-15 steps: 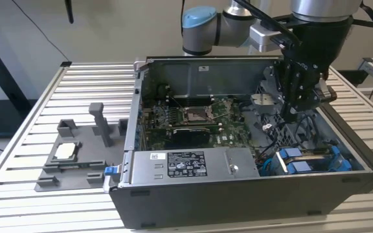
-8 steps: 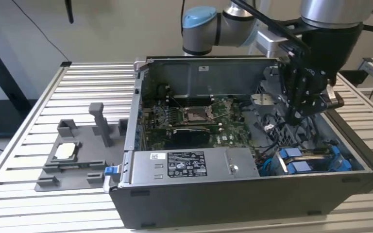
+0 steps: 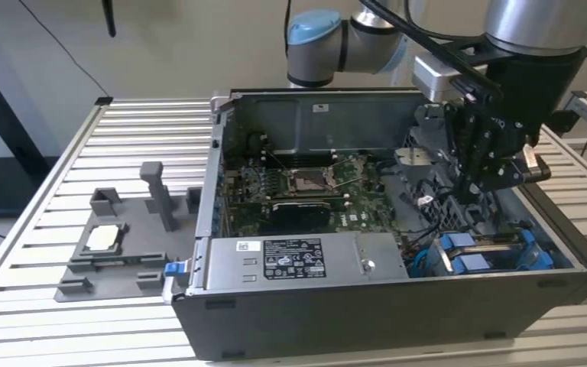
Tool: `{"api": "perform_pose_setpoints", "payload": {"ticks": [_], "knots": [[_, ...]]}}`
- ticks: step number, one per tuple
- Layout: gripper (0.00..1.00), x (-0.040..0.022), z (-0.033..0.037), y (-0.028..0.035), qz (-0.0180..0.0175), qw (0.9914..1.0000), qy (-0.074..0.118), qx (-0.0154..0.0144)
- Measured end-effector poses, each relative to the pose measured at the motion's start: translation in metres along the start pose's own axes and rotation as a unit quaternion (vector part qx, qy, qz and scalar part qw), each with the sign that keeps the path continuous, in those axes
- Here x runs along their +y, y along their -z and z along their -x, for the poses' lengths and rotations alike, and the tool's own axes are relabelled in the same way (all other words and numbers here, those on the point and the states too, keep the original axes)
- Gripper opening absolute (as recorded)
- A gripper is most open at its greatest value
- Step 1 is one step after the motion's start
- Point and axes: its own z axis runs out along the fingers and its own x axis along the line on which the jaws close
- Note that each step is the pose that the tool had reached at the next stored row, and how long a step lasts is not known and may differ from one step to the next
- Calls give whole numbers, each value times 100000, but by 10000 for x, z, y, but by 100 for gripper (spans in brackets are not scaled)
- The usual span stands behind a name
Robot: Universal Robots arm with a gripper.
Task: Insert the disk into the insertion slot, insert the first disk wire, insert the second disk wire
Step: 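Insert the second disk wire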
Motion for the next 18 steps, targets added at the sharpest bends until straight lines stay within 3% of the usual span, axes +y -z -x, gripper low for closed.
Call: {"api": "perform_pose_setpoints", "payload": {"ticks": [3, 11, 14, 18], "knots": [[16, -3, -53, -5, 268, 99999, -31, -384], [16, -18, -190, -21, 1617, 99984, -56, -794], [16, -42, -225, -48, 1622, 99976, -104, -1471], [16, -87, -255, -87, 1489, 99946, -210, -2907]]}}
